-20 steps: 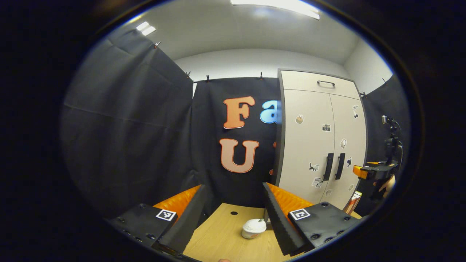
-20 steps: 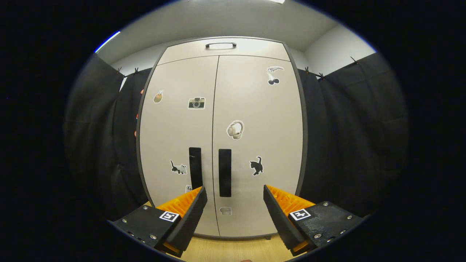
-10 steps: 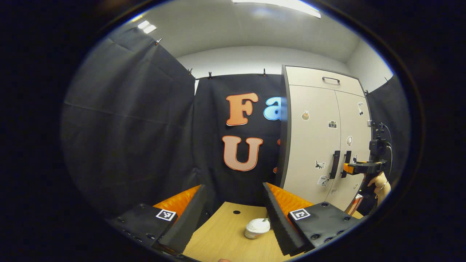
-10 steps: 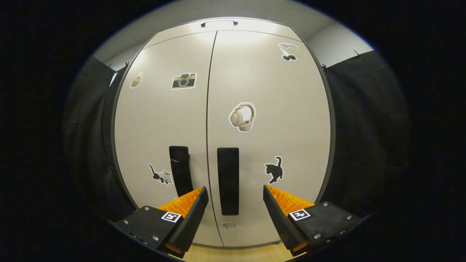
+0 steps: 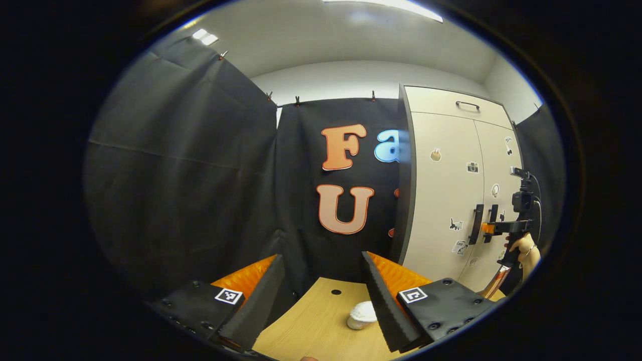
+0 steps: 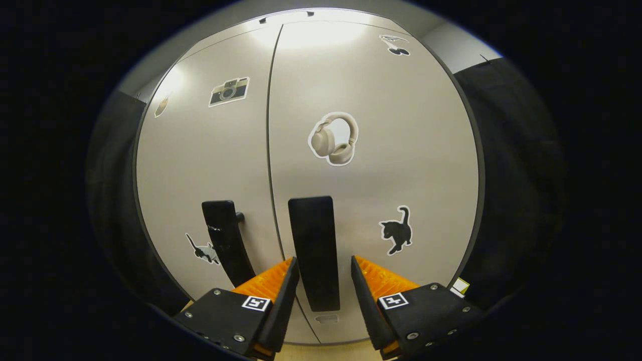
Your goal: Open the right door of the double-door shoe cabinet with the right hand, and open the left door with the left hand.
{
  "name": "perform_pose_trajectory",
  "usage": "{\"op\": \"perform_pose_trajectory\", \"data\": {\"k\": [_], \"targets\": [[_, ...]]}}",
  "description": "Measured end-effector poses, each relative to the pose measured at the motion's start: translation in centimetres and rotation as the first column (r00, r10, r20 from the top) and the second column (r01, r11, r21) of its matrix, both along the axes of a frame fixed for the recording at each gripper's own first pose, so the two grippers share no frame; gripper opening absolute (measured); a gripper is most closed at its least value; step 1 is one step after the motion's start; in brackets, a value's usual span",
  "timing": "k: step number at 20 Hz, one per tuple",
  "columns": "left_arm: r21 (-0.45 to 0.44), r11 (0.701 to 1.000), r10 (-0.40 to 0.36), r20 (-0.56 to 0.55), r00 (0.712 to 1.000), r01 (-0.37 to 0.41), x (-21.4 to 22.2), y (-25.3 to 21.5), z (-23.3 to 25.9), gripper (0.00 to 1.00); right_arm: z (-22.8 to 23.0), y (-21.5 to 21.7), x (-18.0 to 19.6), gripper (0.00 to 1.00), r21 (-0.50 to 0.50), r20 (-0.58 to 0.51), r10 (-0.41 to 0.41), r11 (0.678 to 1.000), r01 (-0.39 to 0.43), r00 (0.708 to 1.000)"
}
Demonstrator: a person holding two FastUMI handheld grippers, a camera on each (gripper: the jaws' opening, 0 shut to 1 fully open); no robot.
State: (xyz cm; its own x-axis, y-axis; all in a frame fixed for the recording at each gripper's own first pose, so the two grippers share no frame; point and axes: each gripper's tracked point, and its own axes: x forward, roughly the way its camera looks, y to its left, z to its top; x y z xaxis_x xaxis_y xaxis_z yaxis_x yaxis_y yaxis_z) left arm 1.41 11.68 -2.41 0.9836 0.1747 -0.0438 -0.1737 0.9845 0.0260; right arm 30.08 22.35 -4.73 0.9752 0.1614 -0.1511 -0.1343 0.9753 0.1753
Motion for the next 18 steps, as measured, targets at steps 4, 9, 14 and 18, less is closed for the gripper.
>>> {"op": "perform_pose_trajectory", "data": {"k": [4, 9, 14, 18], "targets": [[-0.008, 1.0, 0.0, -0.007, 1.0, 0.0, -0.1, 0.2, -0.5, 0.97, 0.1, 0.3, 0.0, 0.45, -0.014, 0.014, 0.008, 1.0, -0.008, 1.0], [-0.015, 1.0, 0.008, -0.011, 1.0, -0.008, -0.8, 0.5, -0.4, 0.97, 0.1, 0.2, -0.5, 0.25, -0.028, 0.027, 0.014, 1.0, -0.013, 1.0], [-0.018, 1.0, 0.012, 0.005, 1.0, -0.012, -2.0, 0.1, 0.3, 0.97, 0.5, -0.4, -2.0, 0.12, -0.021, 0.042, 0.033, 0.999, -0.032, 0.999], [-0.03, 1.0, 0.004, 0.013, 1.0, -0.004, -2.8, -0.9, 0.6, 0.97, 0.8, -1.2, -3.3, 0.05, -0.014, 0.036, 0.064, 0.998, -0.063, 0.997]]}}
